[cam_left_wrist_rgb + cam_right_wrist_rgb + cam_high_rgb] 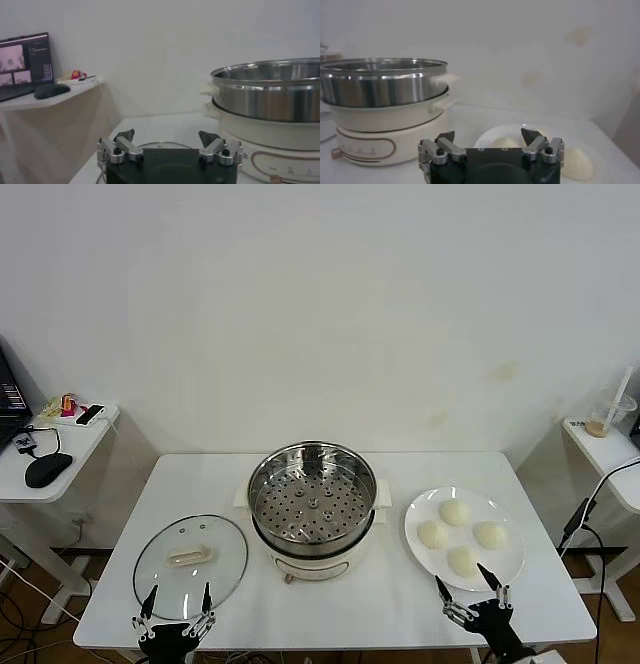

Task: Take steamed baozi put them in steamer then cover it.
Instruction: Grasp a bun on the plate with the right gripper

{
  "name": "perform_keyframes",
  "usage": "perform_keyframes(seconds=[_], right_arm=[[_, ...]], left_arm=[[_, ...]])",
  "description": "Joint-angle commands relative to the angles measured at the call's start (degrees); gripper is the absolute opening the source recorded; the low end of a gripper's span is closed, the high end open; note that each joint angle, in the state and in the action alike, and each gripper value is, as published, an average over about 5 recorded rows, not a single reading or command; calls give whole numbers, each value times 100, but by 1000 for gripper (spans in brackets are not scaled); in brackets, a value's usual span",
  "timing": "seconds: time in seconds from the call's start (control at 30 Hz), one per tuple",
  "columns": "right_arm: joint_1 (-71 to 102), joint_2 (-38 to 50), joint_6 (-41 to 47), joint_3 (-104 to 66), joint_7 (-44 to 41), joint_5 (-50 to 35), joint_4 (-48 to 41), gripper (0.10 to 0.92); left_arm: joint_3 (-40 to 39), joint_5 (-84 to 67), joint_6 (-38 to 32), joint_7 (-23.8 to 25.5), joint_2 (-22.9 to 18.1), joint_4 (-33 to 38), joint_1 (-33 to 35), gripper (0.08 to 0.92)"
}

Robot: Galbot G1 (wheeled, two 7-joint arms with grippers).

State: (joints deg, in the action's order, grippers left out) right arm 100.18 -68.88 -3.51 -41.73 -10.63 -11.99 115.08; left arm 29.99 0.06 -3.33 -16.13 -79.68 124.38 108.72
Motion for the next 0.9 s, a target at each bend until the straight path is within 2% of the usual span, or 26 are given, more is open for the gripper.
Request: perform_keyframes(seconds=[0.03, 0.33, 0.53, 0.7, 0.9], right_arm=[[-595, 342, 145, -261, -3, 1182, -260, 823], [-2036, 1597, 824, -327, -799, 2831, -1060, 823], [-3394, 2629, 1232, 363, -1768, 2981, -1821, 823], [-4781, 3486, 1159, 1603, -2747, 3196, -2533, 823], [-6722, 3814, 841, 3552, -3848, 2989, -3481, 823]], left_arm=[[9, 203, -4, -34, -23, 40, 64, 823], [138, 481, -219, 330, 95, -110, -96, 823], [195, 606, -227, 446, 79, -182, -156, 823], [271, 709, -242, 588, 62, -262, -224, 823], [309, 777, -207, 628, 52, -288, -330, 823]])
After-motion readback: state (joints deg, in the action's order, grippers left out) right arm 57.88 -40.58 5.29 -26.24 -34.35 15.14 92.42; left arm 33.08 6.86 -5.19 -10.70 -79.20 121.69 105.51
